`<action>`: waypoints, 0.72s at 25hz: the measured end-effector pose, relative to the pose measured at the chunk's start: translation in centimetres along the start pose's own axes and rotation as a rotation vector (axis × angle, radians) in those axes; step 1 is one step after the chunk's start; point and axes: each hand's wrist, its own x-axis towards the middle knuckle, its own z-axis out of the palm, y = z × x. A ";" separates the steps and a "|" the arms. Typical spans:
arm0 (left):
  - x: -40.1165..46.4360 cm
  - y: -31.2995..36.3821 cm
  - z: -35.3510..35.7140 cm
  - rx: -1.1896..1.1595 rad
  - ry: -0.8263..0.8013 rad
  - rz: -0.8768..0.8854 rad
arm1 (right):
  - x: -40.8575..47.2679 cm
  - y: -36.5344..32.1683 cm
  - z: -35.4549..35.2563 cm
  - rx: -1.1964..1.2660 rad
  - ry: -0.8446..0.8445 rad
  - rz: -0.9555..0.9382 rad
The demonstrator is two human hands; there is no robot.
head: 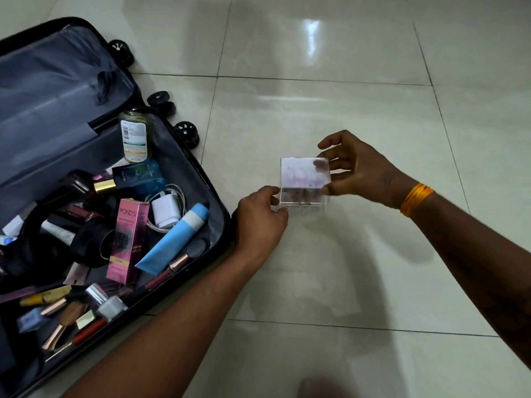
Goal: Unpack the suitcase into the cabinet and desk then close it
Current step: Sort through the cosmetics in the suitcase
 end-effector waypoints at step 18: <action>-0.4 2.2 -1.9 -0.240 -0.132 -0.217 | -4.2 2.6 6.8 0.298 0.326 0.280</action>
